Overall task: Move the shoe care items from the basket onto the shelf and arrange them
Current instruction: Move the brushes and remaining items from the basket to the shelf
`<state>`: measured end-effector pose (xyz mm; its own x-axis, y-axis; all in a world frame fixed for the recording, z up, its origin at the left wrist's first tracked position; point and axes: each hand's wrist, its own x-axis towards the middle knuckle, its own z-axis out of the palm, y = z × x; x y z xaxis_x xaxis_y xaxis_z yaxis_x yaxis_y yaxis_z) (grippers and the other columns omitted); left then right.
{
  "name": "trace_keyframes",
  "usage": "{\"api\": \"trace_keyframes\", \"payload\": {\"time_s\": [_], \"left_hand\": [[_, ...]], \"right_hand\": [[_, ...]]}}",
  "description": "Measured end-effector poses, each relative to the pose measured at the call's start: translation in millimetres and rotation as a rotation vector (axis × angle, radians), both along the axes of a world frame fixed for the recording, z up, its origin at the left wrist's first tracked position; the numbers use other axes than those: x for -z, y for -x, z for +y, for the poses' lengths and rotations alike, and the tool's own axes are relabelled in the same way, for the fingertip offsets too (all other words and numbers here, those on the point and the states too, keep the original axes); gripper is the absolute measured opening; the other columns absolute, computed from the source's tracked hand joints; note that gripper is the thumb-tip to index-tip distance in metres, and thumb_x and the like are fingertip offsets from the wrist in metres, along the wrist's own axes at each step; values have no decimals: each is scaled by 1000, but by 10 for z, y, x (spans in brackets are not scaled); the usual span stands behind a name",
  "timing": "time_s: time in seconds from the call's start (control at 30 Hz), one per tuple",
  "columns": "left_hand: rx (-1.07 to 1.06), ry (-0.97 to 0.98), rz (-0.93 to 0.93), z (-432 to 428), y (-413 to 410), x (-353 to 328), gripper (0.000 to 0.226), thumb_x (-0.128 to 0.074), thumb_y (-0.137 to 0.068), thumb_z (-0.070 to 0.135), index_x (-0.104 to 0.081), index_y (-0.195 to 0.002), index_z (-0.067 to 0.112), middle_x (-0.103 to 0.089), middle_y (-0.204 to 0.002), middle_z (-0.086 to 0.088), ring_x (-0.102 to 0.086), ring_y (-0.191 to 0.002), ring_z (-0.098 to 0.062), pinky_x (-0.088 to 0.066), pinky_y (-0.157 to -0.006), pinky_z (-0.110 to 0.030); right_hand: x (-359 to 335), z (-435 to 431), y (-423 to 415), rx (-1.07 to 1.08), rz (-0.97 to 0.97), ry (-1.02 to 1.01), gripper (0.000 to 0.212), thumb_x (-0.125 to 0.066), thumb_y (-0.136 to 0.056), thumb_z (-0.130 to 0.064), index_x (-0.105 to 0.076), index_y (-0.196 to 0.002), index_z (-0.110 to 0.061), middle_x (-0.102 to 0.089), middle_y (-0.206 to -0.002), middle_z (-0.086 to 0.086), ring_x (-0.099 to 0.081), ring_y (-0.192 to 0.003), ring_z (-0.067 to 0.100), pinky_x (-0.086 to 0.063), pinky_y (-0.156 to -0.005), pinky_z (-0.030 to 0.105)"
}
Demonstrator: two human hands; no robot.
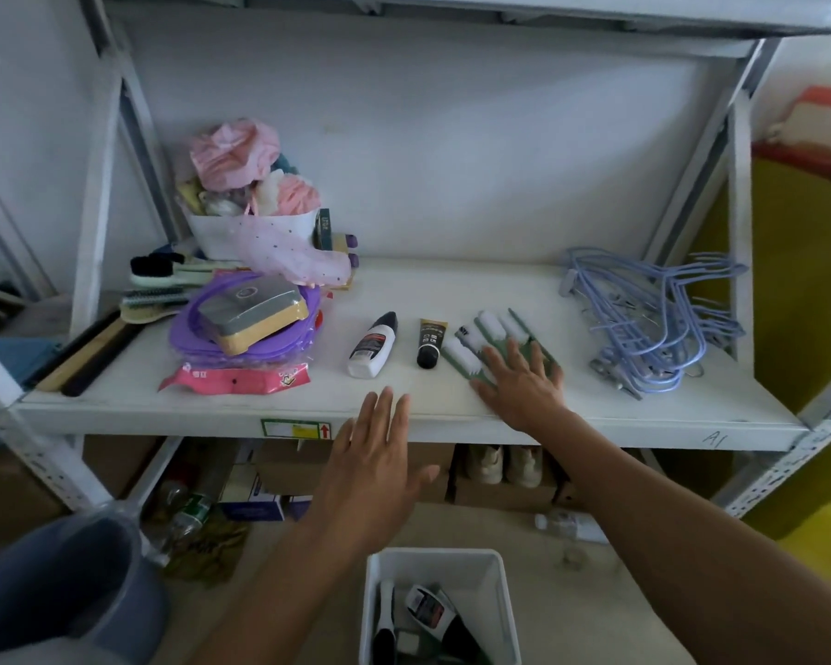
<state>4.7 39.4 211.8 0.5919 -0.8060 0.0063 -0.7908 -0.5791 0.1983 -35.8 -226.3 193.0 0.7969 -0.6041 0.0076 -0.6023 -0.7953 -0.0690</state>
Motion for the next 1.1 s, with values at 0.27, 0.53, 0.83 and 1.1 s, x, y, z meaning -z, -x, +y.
{"api": "trace_keyframes", "payload": {"time_s": [0.27, 0.53, 0.83, 1.1], "left_hand": [[12, -123, 19, -109, -73, 210, 88, -17, -97, 69, 31, -151, 21, 35, -160, -3, 33, -147, -21, 9, -124, -44], [61, -141, -44, -243, -91, 416, 97, 16, -75, 80, 34, -150, 22, 37, -160, -3, 32, -148, -23, 6, -125, -46], [87, -132, -61, -273, -142, 540, 94, 11, -80, 77, 30, -153, 21, 35, -162, -4, 30, -150, -23, 0, -126, -47], [55, -53, -24, -132, -105, 475, 86, -12, -94, 71, 25, -155, 22, 33, -161, 0, 29, -149, -18, 10, -123, -40]], "right_hand": [[33, -407, -341, 98, 24, -52, 67, -20, -90, -75, -1, -149, -47, 5, -165, 1, 4, -149, 40, -7, -113, 65], [179, -899, -759, 150, 38, -81, 77, -11, -86, -80, 12, -151, -46, 19, -165, 3, 13, -148, 44, 3, -112, 70], [188, -955, -813, 114, 10, -31, 78, -15, -91, -76, 11, -154, -40, 16, -165, 5, 15, -149, 41, 3, -114, 67], [-48, -312, -156, -24, -51, 21, 81, -19, -90, -78, 7, -156, -40, 13, -166, 3, 8, -152, 35, -4, -119, 61]]}}
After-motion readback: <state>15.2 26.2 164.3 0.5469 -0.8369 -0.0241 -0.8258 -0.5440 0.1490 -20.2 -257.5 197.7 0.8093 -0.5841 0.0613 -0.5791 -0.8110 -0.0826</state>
